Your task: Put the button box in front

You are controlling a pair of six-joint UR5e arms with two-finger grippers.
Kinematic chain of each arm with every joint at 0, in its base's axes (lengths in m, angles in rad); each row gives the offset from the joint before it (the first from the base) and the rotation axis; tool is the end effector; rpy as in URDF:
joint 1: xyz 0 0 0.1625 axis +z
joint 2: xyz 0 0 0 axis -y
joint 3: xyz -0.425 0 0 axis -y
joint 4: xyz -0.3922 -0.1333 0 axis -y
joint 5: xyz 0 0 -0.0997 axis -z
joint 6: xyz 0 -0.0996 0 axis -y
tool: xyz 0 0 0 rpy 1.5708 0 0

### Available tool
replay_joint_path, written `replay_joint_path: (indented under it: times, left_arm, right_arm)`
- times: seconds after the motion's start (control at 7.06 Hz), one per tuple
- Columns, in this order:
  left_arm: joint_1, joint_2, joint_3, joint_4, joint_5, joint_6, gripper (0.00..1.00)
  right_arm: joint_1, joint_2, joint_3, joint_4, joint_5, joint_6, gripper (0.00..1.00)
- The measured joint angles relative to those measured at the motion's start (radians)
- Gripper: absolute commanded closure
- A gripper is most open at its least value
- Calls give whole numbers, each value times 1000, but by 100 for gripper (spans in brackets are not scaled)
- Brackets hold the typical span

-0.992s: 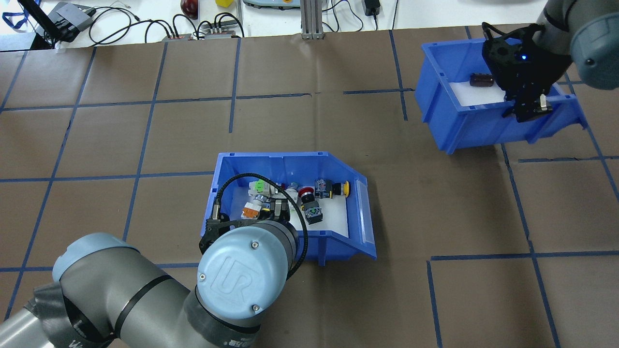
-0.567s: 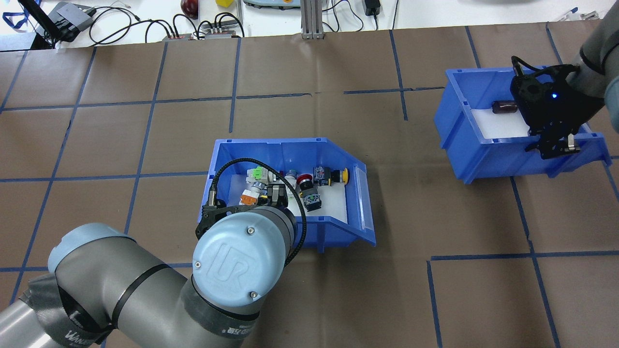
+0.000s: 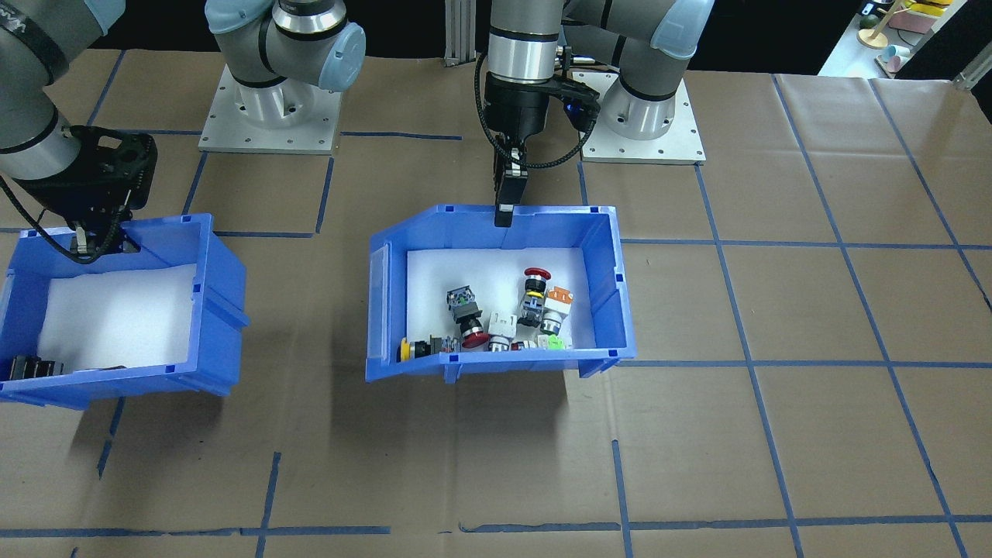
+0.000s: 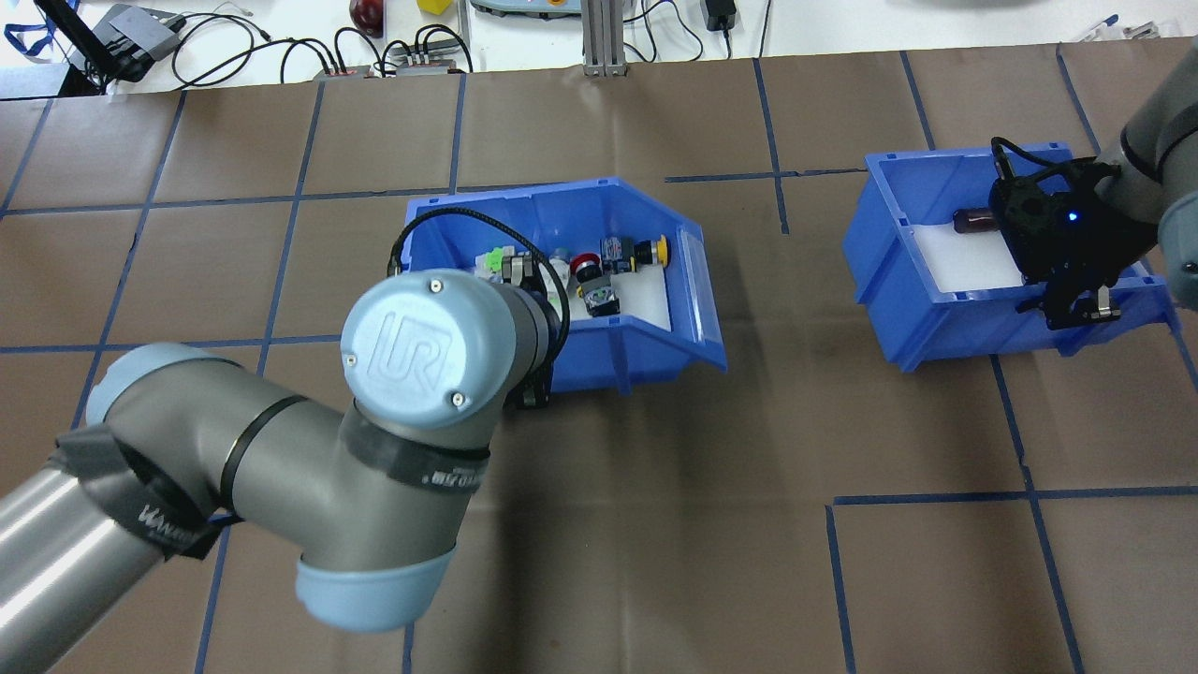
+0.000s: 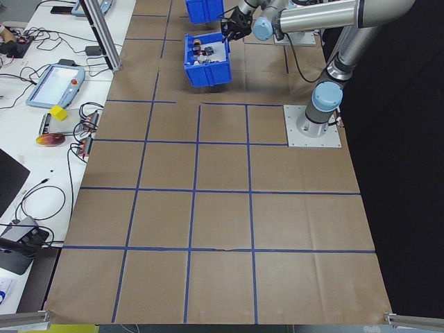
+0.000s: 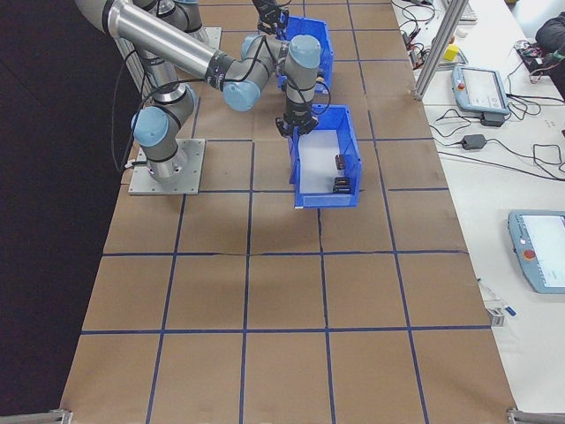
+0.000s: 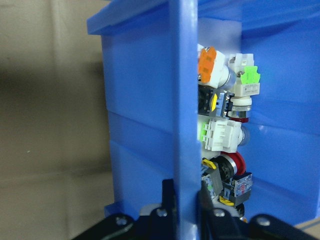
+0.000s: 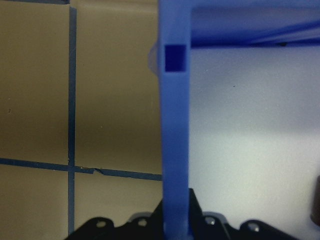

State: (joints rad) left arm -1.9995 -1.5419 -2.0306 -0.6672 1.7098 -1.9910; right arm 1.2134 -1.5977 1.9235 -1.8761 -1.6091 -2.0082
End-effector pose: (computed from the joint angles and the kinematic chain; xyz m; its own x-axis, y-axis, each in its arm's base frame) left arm -0.3073 -0.3848 0.3811 0.0402 -0.8839 0.4660 -0.9973 -0.0069 0.0731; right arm -0.0388 -0.4741 0.3603 0.0798 -0.9962 -0.0348 -0.9964 -0.0807 0.0260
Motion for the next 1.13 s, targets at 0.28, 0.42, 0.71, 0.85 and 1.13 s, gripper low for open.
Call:
replay_joint_path:
  times: [0.28, 0.42, 0.71, 0.85, 1.13]
  left_arm:
    - [15, -196, 179, 87, -6, 32, 100]
    - [16, -284, 253, 113, -6, 39, 100]
    - [8, -395, 329, 153, -6, 46, 100]
    - [6, -421, 335, 171, -6, 47, 100]
    - [4, -466, 343, 215, -5, 45, 100]
  right_arm:
    - [1, -1, 27, -40, -1, 6, 92]
    - [1, -2, 38, -55, -2, 7, 92]
    - [1, -2, 44, -65, -3, 9, 92]
    - [1, -2, 44, -65, -4, 9, 92]
    - [1, -2, 45, -64, -8, 8, 92]
